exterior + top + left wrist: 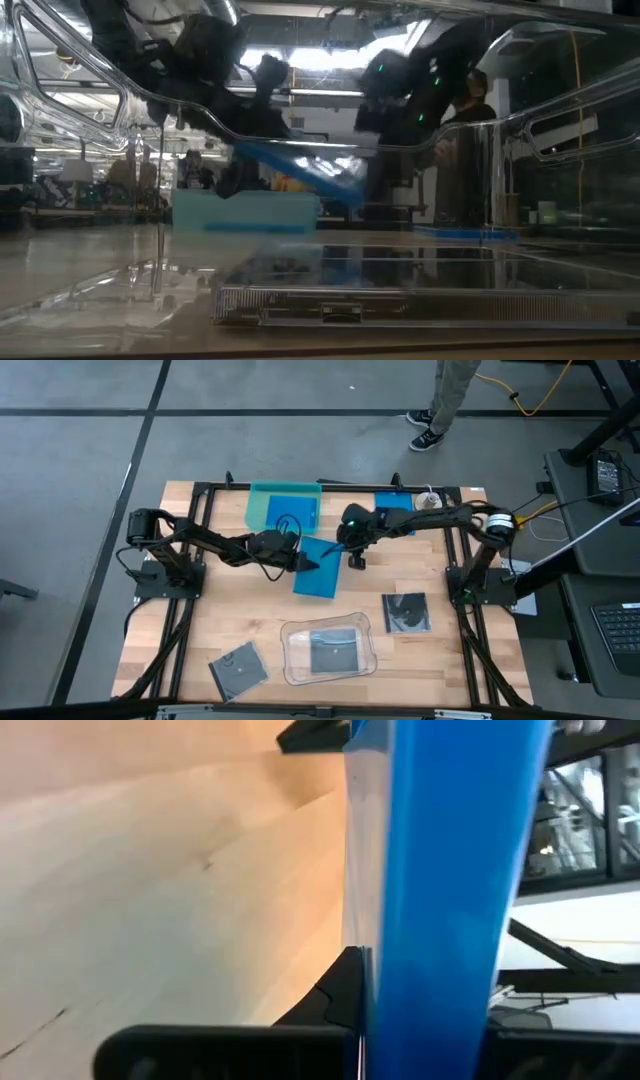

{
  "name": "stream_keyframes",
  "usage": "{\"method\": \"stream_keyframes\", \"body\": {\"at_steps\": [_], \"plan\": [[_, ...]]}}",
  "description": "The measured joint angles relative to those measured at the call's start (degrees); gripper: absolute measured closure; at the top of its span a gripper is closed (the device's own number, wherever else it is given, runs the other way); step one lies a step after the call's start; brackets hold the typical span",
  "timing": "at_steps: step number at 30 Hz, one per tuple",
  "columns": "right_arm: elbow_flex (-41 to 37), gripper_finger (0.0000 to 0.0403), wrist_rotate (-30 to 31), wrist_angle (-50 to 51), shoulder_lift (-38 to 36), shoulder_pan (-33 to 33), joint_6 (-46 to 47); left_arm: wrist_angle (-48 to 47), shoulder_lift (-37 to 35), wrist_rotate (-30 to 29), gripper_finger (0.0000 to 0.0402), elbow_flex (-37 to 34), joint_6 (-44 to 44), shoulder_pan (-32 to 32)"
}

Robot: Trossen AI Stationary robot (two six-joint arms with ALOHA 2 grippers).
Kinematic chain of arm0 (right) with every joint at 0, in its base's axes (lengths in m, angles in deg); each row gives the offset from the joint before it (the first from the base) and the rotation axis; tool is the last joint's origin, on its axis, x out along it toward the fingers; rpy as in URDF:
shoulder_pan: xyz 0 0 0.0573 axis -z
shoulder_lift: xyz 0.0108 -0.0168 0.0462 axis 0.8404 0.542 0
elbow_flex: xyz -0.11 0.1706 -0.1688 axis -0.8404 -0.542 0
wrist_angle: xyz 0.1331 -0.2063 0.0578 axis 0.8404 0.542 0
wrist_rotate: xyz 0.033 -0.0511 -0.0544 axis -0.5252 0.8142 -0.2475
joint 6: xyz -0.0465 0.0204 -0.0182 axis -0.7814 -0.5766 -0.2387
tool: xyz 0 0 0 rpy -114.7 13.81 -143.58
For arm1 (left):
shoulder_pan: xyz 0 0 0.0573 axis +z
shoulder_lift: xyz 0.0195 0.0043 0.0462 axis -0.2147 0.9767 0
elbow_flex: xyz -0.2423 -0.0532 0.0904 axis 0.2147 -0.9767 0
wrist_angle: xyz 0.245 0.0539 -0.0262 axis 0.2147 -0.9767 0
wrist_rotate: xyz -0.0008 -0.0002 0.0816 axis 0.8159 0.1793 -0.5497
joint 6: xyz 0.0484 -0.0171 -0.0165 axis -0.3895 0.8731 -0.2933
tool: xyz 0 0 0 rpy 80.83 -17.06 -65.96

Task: Pick & place jewel cases by type
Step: Put the bottom blue CD case into the green bin

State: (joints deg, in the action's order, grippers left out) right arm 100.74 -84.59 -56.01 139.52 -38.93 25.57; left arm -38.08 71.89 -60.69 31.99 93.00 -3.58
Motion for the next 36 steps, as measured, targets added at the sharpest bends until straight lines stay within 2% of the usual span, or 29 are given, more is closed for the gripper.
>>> {"method": "stream_keyframes", "body": {"at_steps": [10,17,21,24,28,32,36], "plan": [[0.02,0.0393,6.95,4.48,-17.49,0.78,4.4,-0.84,-10.82,-0.26,0.0396,0.02,-8.71,4.17],[0.02,0.0393,8.43,7.69,-25.38,0.55,9.41,-1.34,-20.61,-0.26,0.0396,0.02,-12.62,7.76],[0.02,0.0393,13.58,8.39,-29.86,-0.7,8.99,-2.85,-26.04,-0.26,0.0397,1.0,-13.98,9.88],[0.02,0.0393,16.68,8.24,-33.71,-1.54,8.64,-7.19,-29.69,0.06,0.0397,3.21,-16.29,11.27],[0.02,0.0393,17.55,8.18,-38.95,-2.14,7.82,-19.3,-32.99,1.19,0.0397,9.04,-21.04,12.61],[0.02,0.0393,18.87,7.62,-43.81,-2.87,9.06,-30.64,-33.68,2.98,0.0397,16.79,-26.43,13.48],[0.02,0.0393,18.97,5.92,-48.02,-3.97,9.16,-35.69,-33.65,3.37,0.0397,23.83,-32.09,14.01]]}}
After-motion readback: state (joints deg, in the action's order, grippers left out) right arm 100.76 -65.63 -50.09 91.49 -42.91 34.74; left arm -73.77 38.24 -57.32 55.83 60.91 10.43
